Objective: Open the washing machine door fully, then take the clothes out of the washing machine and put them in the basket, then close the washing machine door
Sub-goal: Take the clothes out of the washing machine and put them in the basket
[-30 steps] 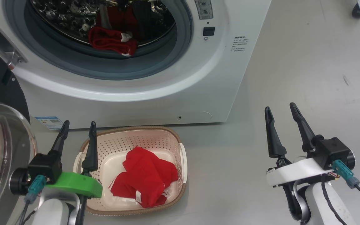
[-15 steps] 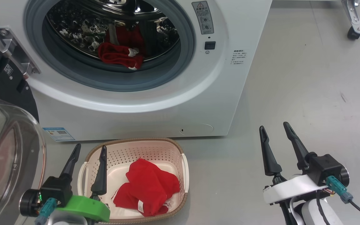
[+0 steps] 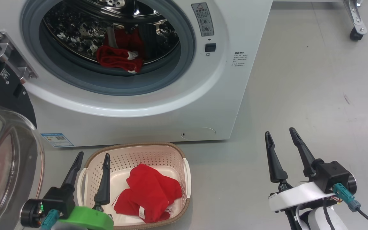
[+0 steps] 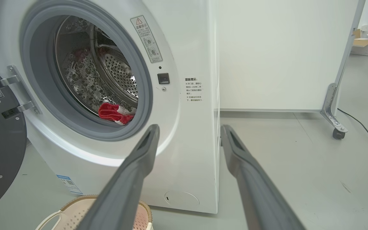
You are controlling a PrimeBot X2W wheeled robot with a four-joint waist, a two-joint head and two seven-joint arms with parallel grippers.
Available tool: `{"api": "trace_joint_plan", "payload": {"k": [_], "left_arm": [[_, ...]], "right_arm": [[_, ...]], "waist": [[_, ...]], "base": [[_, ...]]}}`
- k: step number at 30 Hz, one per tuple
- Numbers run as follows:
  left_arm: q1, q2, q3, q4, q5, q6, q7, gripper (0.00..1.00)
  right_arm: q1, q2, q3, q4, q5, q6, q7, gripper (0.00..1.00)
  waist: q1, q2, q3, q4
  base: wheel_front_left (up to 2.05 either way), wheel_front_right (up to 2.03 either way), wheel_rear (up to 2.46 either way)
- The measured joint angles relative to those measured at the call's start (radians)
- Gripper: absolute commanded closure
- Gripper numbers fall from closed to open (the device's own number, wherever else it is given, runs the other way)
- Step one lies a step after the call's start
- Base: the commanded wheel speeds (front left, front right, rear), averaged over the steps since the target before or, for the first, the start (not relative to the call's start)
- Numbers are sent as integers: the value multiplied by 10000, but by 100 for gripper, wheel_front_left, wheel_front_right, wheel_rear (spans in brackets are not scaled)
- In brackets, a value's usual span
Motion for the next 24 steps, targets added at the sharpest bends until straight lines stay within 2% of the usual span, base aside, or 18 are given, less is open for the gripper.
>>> {"api": "trace_joint_plan", "payload": {"k": [14,24], "left_arm": [[170,0,-77,-303,0,82,38,0],[134,-4,-15,-309,-82,127,284,0]], "right_arm": [[10,2,86,-136,27,-79,-2,0],[0,0,301,-353,27,-84,-2,0]], "waist": [[0,0,91,-71],[0,0,587,-194]], "base": [[0,0,0],[0,0,0]]}}
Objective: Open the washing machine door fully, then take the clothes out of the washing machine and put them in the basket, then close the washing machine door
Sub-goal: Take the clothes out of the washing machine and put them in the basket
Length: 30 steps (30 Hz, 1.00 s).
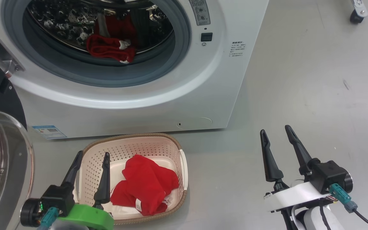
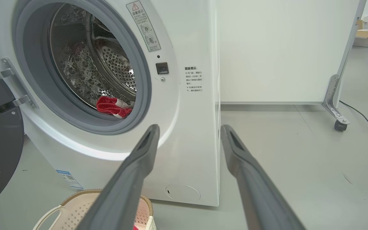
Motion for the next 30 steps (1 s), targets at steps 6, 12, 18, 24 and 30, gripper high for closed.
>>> {"api": "trace_joint_plan", "payload": {"k": [6,12,18,24,30], "left_arm": [[-550,-6,-82,134,-109,-10,341,0],[-1776,-19,-65,441,-196,-15,748,0],[-3199,140,-94,878,-282,-351,1609,0],[-4697,470,-48,1197,-543,-581,2819,0],[-6004,1072,153,1434,-548,-604,3787,0]], "right_arm": [[-136,0,121,-184,-4,-2,2,0],[-534,-4,192,-454,-4,-82,2,0],[-945,-8,291,-711,82,-198,0,0],[-1466,-17,322,-999,407,-374,0,0],[-1966,-21,418,-1116,675,-451,0,0]], "waist": [[0,0,500,-170],[0,0,1155,-383],[0,0,1917,-642],[0,0,2735,-922],[0,0,3404,-1187]], "base": [[0,0,0],[0,0,0],[0,0,0],[0,0,0],[0,0,0]]}}
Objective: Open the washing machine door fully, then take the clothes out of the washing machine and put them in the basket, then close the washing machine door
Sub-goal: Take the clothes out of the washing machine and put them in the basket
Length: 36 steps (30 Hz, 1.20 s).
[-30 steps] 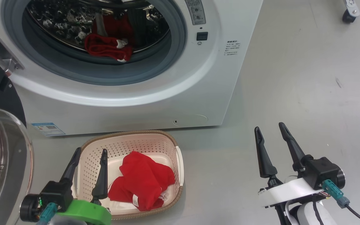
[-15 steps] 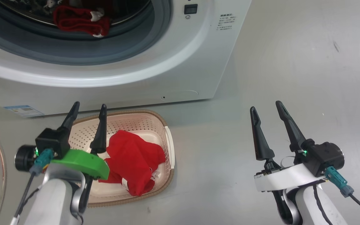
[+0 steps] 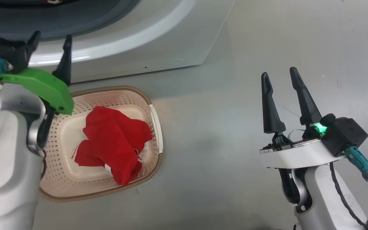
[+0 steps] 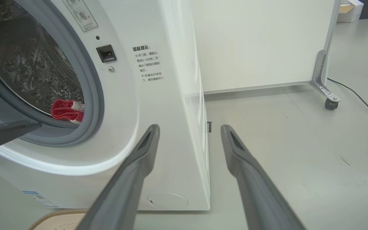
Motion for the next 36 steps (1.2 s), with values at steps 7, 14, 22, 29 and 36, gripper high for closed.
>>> {"api": "trace_joint_plan", "payload": {"k": [7,14,22,29,36], "left_arm": [[-1731,270,-148,380,-84,-230,1532,0],[-3099,859,-44,686,-207,-318,2681,0],[-4361,1425,217,1191,-441,-332,3804,0],[-5025,2136,451,1804,-510,-332,4893,0],[-5322,2418,602,2441,-539,-316,5831,0]], "right_arm": [[-395,-10,-100,-102,297,-163,0,0],[-880,-8,125,-105,568,-247,0,0],[-960,-10,332,-100,876,-257,0,0],[-1089,-6,644,-94,1118,-345,0,0],[-1160,-6,775,-94,1386,-364,0,0]], "waist": [[0,0,784,-338],[1,0,1249,-650],[1,0,1495,-1047],[1,0,1673,-1412],[1,0,1842,-1787]], "base": [[0,0,0],[0,0,0],[0,0,0],[0,0,0],[0,0,0]]}}
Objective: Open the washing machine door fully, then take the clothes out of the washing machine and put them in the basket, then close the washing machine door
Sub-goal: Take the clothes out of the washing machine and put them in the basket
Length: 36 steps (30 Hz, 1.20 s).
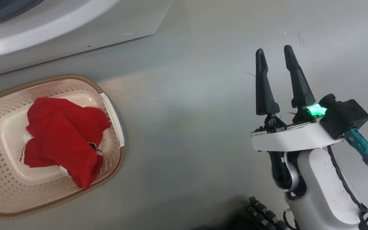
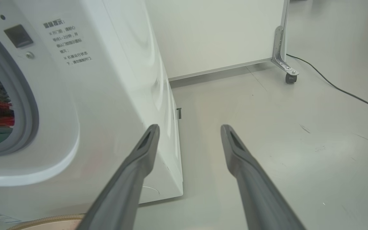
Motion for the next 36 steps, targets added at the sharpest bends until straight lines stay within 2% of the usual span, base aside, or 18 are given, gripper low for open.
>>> {"api": "trace_joint_plan", "payload": {"k": [5,6,8,9,10,11,16,21,29,36], "left_arm": [[-105,13,81,416,-153,38,546,0],[-146,17,88,437,-165,44,633,13],[-220,17,88,476,-165,44,759,51],[-241,17,92,506,-182,44,813,60],[-250,17,88,520,-232,44,853,90],[-266,17,81,525,-251,42,861,100],[-297,17,42,510,-272,23,920,100],[-300,-77,-65,347,-343,-15,370,100],[-289,-309,-58,-221,-508,-104,-989,100],[287,-800,65,-579,-721,-180,-2535,100]], "right_arm": [[-1,0,-27,-2,61,-69,0,0],[-2,2,-25,-2,63,-69,0,0],[-3,2,-25,-2,61,-73,0,0],[-6,2,-25,-2,61,-73,0,0],[-12,2,-27,-2,61,-75,0,0],[-21,2,-27,0,61,-94,0,0],[-126,2,-36,2,58,-144,0,0],[-182,0,-199,36,-35,-148,0,0],[-186,0,-412,125,-416,-148,0,0],[-186,0,-460,366,-784,-79,0,0]], "waist": [[0,0,74,-162],[0,0,78,-174],[0,0,86,-186],[0,0,89,-189],[0,0,91,-188],[0,0,93,-186],[0,0,102,-149],[0,0,57,-18],[0,0,-91,317],[-1,0,-354,641]], "base": [[0,0,0],[0,0,0],[0,0,0],[0,0,0],[0,0,0],[0,0,0],[0,0,0],[0,0,0],[0,0,0],[0,0,0]]}}
